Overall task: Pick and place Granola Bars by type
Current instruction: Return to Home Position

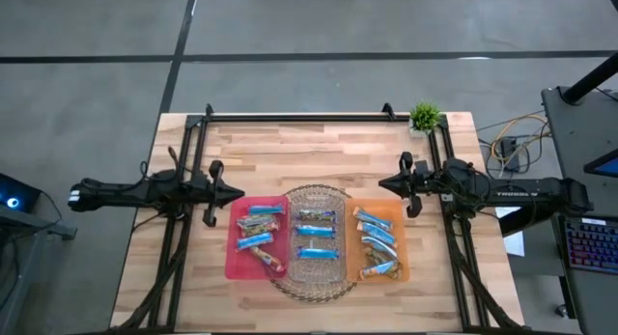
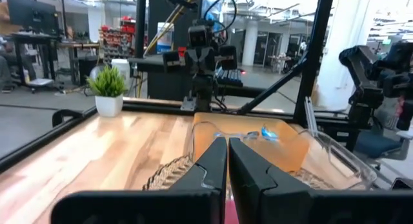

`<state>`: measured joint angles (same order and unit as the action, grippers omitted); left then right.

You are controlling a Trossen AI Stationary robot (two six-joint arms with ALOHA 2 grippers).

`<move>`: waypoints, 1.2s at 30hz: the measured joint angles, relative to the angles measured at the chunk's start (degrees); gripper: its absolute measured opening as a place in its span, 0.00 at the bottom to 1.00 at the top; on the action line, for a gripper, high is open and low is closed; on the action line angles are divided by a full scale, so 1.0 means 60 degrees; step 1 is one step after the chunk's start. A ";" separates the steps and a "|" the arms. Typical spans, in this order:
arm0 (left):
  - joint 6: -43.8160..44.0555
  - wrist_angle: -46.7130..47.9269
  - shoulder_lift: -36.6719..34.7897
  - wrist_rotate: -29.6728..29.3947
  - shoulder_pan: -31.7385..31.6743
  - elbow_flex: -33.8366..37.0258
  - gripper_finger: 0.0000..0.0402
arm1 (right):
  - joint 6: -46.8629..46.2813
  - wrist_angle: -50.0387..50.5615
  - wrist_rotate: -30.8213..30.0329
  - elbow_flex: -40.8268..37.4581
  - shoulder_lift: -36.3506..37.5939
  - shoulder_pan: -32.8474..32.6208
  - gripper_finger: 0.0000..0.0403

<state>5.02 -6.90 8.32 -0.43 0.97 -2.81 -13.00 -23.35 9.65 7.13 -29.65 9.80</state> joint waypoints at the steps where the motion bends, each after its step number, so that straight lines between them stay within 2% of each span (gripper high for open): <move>1: 0.0000 0.0000 0.0000 -0.0022 0.0000 0.0047 0.00 | 0.0013 -0.0006 0.0000 -0.0007 0.0004 0.0000 0.02; 21: -0.0014 -0.0003 0.0000 -0.0123 0.0000 0.0218 0.00 | 0.0159 -0.0219 -0.0018 -0.0148 0.0008 -0.0007 0.02; 29: -0.0004 0.0000 0.0000 -0.0126 0.0000 0.0218 0.00 | -0.0484 -0.0248 -0.0025 -0.0420 0.0582 -0.0007 0.02; 36: -0.0005 0.0004 0.0000 -0.0126 0.0000 0.0218 0.00 | -0.0722 -0.0710 0.0000 -0.1004 0.1570 -0.0007 0.02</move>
<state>4.99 -6.87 8.32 -1.19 0.97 -1.50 -17.33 -27.62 9.65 1.10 -20.23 9.76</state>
